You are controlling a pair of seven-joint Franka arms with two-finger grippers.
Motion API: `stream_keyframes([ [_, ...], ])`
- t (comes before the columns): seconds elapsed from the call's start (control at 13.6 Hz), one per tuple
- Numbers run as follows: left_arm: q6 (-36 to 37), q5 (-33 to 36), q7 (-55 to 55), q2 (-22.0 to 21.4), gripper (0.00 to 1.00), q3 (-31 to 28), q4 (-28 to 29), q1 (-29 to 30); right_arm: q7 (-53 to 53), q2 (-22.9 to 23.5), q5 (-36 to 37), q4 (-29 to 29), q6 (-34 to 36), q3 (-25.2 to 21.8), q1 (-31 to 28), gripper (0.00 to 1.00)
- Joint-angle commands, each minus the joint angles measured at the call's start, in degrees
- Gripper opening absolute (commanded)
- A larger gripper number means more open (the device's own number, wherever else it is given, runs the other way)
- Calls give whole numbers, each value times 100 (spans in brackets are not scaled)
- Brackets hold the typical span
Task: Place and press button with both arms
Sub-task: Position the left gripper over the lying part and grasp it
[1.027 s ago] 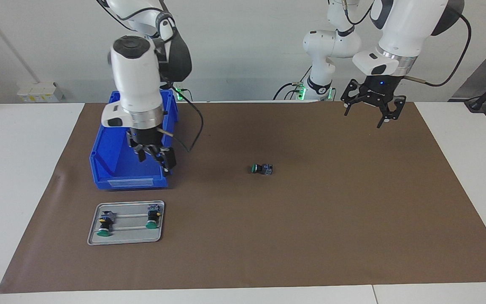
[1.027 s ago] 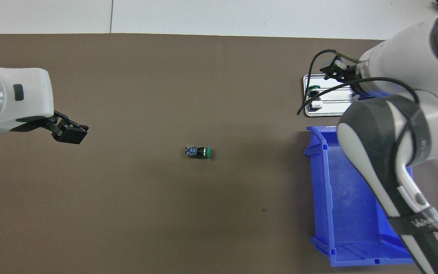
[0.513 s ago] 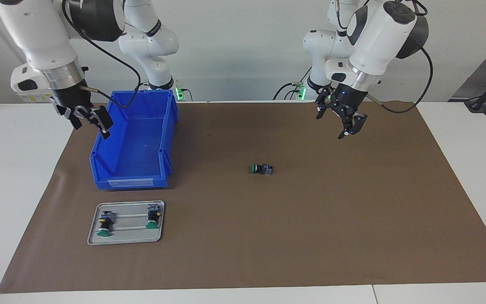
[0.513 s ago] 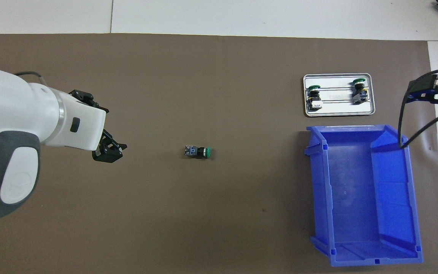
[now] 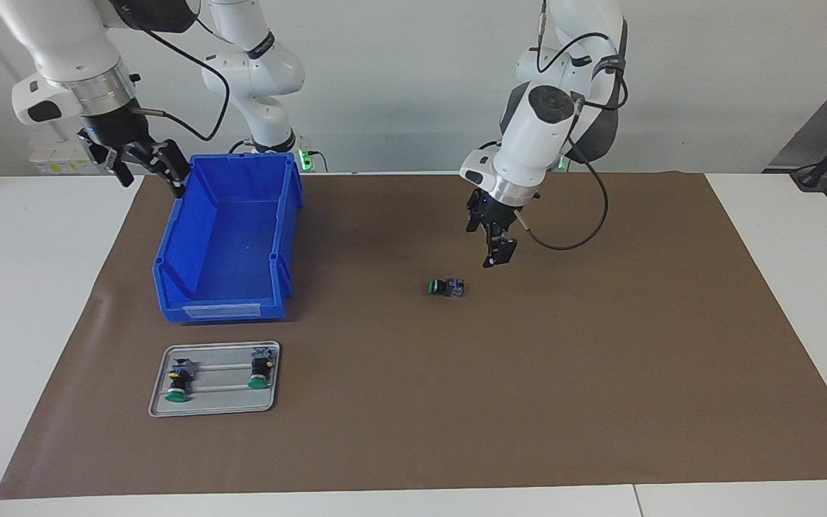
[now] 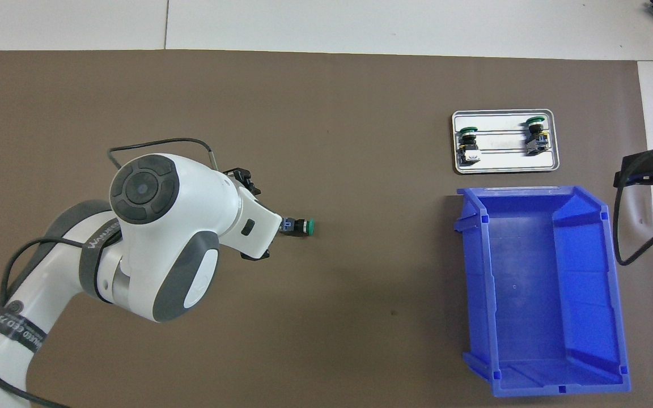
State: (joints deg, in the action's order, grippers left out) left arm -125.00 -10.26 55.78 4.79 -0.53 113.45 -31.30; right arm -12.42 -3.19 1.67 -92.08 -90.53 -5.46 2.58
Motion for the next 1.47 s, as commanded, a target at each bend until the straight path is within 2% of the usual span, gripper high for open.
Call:
stream_keyframes([
  [0.0, -444, -82, 363, 232, 99, -88, 37, -261, 196, -102, -62, -117, 61, 63, -47, 100],
  [0.22, -675, -91, 372, 733, 99, -79, -234, -464, 222, -76, -53, -4, 307, 72, 32, 100],
  [0.37, -710, -91, 354, 988, 99, -79, -375, -491, 685, -67, 358, 24, 334, 115, 189, 100],
  [0.59, -850, -99, 284, 1480, 98, -79, -683, -649, 811, -85, 204, -29, 290, 107, 138, 100],
  [1.03, -1105, -108, 196, 1806, 93, -88, -614, -798, 794, -102, 79, -47, 299, 107, 208, 100],
  [1.39, -1097, -108, 117, 1780, 85, -88, -394, -904, 776, -102, 79, -47, 308, 107, 199, 100],
])
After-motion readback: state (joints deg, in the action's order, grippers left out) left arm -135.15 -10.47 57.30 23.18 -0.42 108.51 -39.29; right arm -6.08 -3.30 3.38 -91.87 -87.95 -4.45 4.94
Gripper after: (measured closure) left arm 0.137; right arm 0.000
